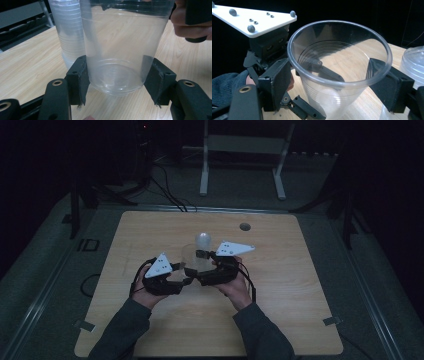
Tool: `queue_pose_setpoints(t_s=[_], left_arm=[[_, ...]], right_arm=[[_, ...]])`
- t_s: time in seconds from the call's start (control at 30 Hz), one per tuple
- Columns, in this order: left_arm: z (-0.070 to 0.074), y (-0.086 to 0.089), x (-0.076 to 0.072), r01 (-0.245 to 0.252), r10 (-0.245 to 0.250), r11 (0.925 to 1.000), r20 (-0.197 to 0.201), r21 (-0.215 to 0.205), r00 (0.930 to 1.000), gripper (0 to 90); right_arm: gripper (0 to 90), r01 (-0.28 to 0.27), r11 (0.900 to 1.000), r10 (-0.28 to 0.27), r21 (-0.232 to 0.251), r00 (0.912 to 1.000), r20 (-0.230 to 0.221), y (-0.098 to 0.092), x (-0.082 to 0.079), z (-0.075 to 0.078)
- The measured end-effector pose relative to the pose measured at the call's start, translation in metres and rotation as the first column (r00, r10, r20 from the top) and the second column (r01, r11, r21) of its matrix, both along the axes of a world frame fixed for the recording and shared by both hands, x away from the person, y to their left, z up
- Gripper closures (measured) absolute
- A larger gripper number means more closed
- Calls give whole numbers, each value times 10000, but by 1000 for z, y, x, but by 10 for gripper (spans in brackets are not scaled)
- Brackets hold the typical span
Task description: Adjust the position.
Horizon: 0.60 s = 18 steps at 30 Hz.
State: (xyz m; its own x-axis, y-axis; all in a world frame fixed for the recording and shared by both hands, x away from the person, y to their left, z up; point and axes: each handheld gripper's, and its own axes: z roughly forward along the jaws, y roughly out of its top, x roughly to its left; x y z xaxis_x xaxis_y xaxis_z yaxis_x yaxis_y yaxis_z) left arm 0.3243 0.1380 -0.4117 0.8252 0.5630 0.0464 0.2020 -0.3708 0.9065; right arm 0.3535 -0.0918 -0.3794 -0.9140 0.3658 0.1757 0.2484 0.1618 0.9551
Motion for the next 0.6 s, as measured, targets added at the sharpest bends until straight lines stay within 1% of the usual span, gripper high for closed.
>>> queue_pose_setpoints(t_s=[0.1,0.17,0.27,0.4,0.6], left_arm=[[-1,0,1,105,-109,9992,-123,-382,9999,414],[-1,-2,1,187,-197,9984,-178,-538,9996,414],[-3,-4,1,269,-287,9971,-255,-717,9993,414],[-5,-4,2,389,-435,9930,-388,-1111,9983,415],[-6,-3,2,598,-678,9864,-479,-1530,9965,415]], right_arm=[[202,-8,9999,7,103,10000,69,0,0,0],[202,-7,9997,7,252,10000,17,0,0,1],[203,10,9994,-12,359,10000,68,0,0,1],[204,58,9987,-63,504,9999,103,-1,0,2],[222,19,9974,-28,718,9999,125,-2,0,4]])
